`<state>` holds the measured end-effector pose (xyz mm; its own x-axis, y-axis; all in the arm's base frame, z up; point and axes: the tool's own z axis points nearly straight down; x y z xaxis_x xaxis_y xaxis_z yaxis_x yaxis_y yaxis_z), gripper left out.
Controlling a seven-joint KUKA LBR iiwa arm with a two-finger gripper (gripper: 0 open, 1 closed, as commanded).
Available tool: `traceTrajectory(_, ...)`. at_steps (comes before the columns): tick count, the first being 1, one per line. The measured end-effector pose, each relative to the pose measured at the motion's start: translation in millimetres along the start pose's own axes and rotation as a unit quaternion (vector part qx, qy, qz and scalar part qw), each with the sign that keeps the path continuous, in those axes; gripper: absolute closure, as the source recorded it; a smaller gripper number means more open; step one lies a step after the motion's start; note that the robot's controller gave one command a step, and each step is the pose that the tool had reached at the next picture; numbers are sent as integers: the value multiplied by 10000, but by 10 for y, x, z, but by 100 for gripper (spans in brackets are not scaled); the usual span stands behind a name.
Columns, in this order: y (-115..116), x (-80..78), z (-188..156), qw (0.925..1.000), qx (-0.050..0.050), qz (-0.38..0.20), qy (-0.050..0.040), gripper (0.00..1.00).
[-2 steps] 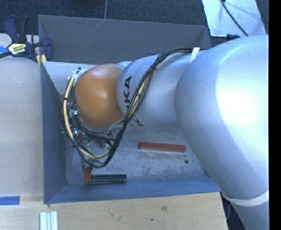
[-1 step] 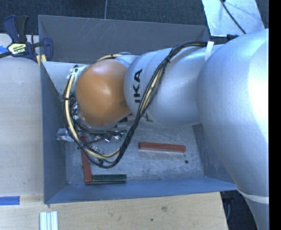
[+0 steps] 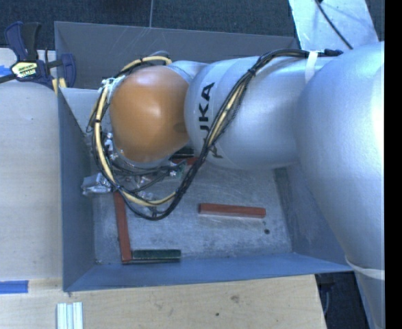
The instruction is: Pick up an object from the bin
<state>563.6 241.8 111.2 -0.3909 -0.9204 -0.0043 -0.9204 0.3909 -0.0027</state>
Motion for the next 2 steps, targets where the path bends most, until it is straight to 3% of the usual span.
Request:
traceTrajectory(1,-76,-30,399,9975,3,-703,39,0)
traceTrajectory(2,-96,-16,394,9977,-9,-682,33,0)
